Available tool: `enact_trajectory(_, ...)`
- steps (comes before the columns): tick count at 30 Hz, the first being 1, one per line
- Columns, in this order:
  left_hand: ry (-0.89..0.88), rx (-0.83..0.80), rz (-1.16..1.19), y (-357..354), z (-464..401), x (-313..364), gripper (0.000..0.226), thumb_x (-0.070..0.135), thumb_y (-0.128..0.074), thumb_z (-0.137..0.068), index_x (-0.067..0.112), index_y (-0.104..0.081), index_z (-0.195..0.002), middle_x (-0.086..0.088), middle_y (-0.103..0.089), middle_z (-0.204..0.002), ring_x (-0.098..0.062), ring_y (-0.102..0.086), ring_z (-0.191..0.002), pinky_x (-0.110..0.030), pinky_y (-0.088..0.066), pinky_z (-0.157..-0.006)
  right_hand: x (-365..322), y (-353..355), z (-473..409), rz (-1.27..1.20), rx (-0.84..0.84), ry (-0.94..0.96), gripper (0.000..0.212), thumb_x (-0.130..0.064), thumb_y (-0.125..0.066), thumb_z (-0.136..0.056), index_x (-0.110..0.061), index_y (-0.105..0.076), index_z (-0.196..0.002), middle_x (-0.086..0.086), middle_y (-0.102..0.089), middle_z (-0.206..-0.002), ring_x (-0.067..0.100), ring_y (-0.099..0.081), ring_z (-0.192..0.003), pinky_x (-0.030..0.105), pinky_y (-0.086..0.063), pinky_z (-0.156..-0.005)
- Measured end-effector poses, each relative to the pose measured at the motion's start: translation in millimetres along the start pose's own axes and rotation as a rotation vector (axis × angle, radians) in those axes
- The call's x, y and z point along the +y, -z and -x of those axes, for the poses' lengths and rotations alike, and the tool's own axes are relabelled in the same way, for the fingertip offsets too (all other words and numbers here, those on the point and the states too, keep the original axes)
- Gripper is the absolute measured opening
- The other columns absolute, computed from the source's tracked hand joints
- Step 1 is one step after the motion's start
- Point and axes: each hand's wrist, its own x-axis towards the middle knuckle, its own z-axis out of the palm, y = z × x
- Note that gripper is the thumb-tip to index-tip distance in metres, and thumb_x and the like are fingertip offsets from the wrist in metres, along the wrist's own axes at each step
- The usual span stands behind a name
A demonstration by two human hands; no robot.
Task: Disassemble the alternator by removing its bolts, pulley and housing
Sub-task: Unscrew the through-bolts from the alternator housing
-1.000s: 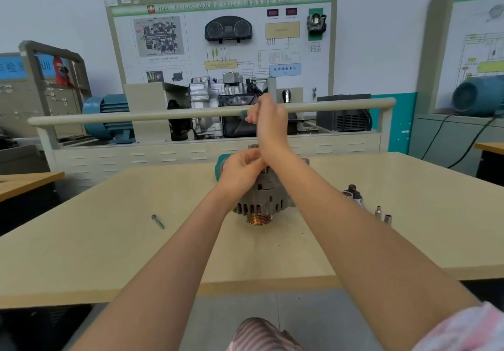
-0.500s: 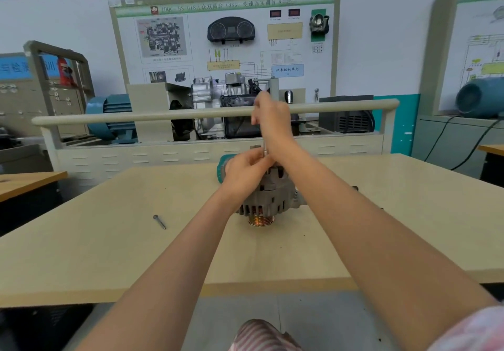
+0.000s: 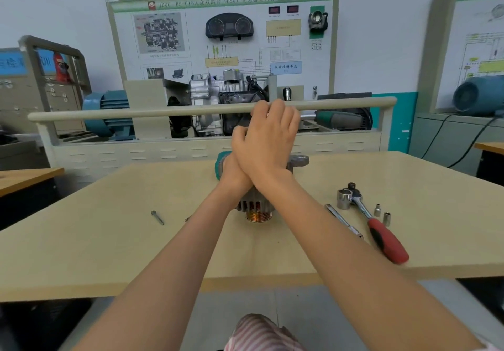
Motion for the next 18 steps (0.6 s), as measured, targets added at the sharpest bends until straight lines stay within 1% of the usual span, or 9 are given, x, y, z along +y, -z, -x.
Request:
enact_trajectory(2, -0.01, -0.009, -0.034, 0, 0, -1, 0.026, 0.003, -0.041, -0.099, 0.014, -0.044, -0.076, -0.005, -0.048, -0.072, -0.009, -0.043, -0.064, -0.012, -0.04, -0.05, 1, 0, -1, -0.008, -0.019, 0.006, 0.035, -0.026, -0.046, -0.079, -0.006, -0.052, -0.107, 0.011, -0.05, -0.107, 0.029, -0.043, -0.105, 0.04, -0.021, -0.108)
enact_trajectory(5, -0.061, -0.004, -0.126, -2, 1, -1, 0.034, 0.0, -0.041, -0.099, 0.024, -0.04, -0.074, 0.0, -0.049, -0.08, -0.008, -0.046, -0.073, -0.03, -0.048, -0.078, 7, -2, -1, -0.024, -0.012, 0.005, 0.035, -0.026, -0.046, -0.08, -0.006, -0.052, -0.108, 0.011, -0.05, -0.108, 0.029, -0.042, -0.107, 0.04, -0.018, -0.11)
enact_trajectory(7, -0.075, 0.006, -0.114, 0, 4, 0, 0.038, -0.001, -0.041, -0.098, 0.029, -0.039, -0.076, 0.006, -0.049, -0.083, -0.005, -0.048, -0.076, -0.032, -0.047, -0.088, 8, -3, -2, -0.037, -0.006, 0.001, 0.034, -0.026, -0.046, -0.08, -0.007, -0.052, -0.107, 0.011, -0.05, -0.108, 0.029, -0.042, -0.107, 0.04, -0.018, -0.109)
enact_trajectory(8, -0.076, 0.006, -0.13, 0, 5, 1, 0.032, 0.0, -0.042, -0.098, 0.026, -0.043, -0.078, 0.001, -0.053, -0.086, -0.009, -0.052, -0.08, -0.033, -0.047, -0.088, 8, -4, -2, -0.042, 0.001, -0.003, 0.033, -0.026, -0.047, -0.08, -0.007, -0.052, -0.106, 0.01, -0.051, -0.108, 0.029, -0.042, -0.107, 0.04, -0.018, -0.109)
enact_trajectory(10, -0.084, -0.004, -0.216, -2, 6, 5, 0.012, 0.003, -0.044, -0.098, 0.01, -0.051, -0.092, -0.02, -0.061, -0.101, -0.03, -0.057, -0.095, -0.042, -0.047, -0.091, 6, -4, -2, -0.051, 0.008, -0.013, 0.032, -0.026, -0.048, -0.079, -0.007, -0.053, -0.105, 0.01, -0.051, -0.106, 0.028, -0.043, -0.105, 0.039, -0.019, -0.108)
enact_trajectory(12, -0.096, -0.016, -0.283, -4, 5, 6, 0.014, 0.006, -0.045, -0.098, 0.0, -0.053, -0.108, -0.027, -0.06, -0.112, -0.038, -0.055, -0.106, -0.05, -0.045, -0.095, 5, -4, -3, -0.086, 0.012, -0.033, 0.03, -0.027, -0.048, -0.078, -0.009, -0.054, -0.101, 0.008, -0.05, -0.104, 0.026, -0.042, -0.103, 0.037, -0.02, -0.106)
enact_trajectory(14, -0.099, -0.016, -0.3, -3, 3, 7, 0.021, 0.009, -0.046, -0.098, -0.002, -0.054, -0.114, -0.026, -0.06, -0.112, -0.037, -0.055, -0.108, -0.052, -0.044, -0.095, 5, -2, -8, -0.166, -0.004, -0.049, 0.025, -0.029, -0.048, -0.079, -0.01, -0.055, -0.093, 0.005, -0.049, -0.097, 0.023, -0.04, -0.097, 0.034, -0.023, -0.1)
enact_trajectory(16, -0.063, -0.023, -0.25, 0, 1, 6, 0.018, 0.013, -0.047, -0.097, 0.003, -0.057, -0.109, -0.017, -0.063, -0.108, -0.029, -0.057, -0.104, -0.045, -0.048, -0.092, 5, -3, -15, -0.28, -0.054, -0.043, 0.017, -0.028, -0.048, -0.083, -0.013, -0.052, -0.077, 0.001, -0.045, -0.088, 0.02, -0.037, -0.089, 0.031, -0.025, -0.094)
enact_trajectory(18, -0.036, -0.048, -0.182, 2, -1, 5, 0.012, 0.013, -0.048, -0.094, 0.015, -0.06, -0.091, -0.005, -0.064, -0.091, -0.019, -0.057, -0.091, -0.032, -0.048, -0.079, 4, -2, -22, -0.437, -0.133, -0.048, 0.032, -0.024, -0.047, -0.088, -0.017, -0.04, -0.057, -0.001, -0.044, -0.075, 0.018, -0.038, -0.08, 0.029, -0.029, -0.086)
